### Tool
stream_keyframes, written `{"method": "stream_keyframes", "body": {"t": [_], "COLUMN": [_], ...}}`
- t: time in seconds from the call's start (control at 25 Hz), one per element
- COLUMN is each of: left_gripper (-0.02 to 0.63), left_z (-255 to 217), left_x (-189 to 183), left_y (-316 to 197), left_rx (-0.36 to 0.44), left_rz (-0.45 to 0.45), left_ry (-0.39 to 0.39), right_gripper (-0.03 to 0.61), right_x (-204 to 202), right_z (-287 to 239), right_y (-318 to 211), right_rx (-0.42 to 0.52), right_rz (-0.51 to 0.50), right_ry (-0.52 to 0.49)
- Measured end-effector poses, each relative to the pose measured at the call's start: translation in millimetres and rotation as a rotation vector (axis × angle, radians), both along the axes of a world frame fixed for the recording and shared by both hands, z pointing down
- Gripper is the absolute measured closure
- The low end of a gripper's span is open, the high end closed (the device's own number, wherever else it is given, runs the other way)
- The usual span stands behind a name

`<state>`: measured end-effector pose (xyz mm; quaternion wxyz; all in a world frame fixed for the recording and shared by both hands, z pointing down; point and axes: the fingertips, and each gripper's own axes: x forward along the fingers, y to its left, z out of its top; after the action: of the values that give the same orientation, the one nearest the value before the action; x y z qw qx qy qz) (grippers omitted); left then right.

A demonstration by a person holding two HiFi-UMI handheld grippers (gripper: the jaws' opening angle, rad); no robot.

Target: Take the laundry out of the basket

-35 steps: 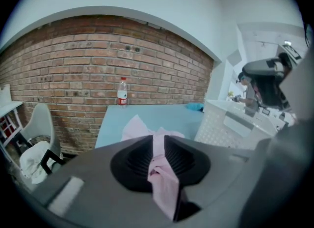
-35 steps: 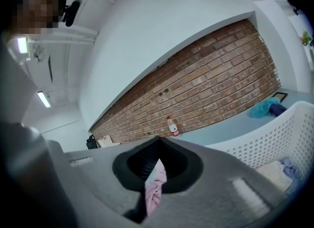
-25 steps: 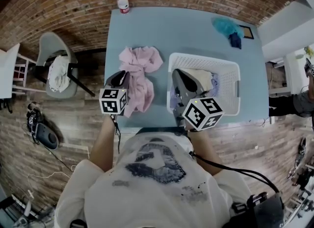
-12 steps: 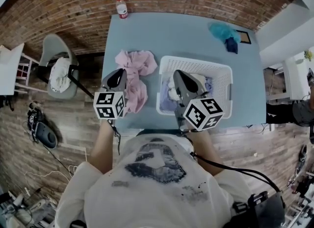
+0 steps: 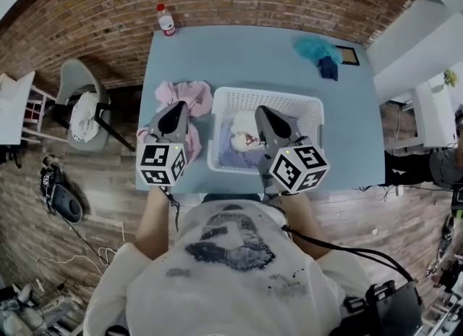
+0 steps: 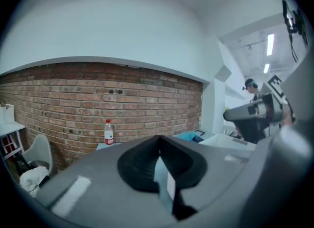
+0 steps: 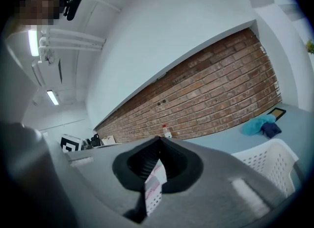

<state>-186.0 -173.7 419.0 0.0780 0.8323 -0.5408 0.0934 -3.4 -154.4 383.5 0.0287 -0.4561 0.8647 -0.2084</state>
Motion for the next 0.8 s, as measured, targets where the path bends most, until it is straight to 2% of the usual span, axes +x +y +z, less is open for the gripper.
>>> {"method": "stream_keyframes", "body": {"t": [0.4,0.8], "left_gripper": [0.622,0.623], "left_z": [-20.8,-20.7], "left_x": [56.6,86.0], "left_y": [-0.9,-7.2], "left_rx": [0.042,0.040], "left_rz": [0.030,0.066], "left_ry": [0.010,0.005], "right_gripper": [0.581,0.581], "right_x": [45.8,69.9], "right_z": [3.6,5.1], "right_y": [-3.4,-7.6], "right_rx": [-0.004,-0.006], "right_rz": [0.014,0.038], "right_ry": [-0.005,-0.011]}}
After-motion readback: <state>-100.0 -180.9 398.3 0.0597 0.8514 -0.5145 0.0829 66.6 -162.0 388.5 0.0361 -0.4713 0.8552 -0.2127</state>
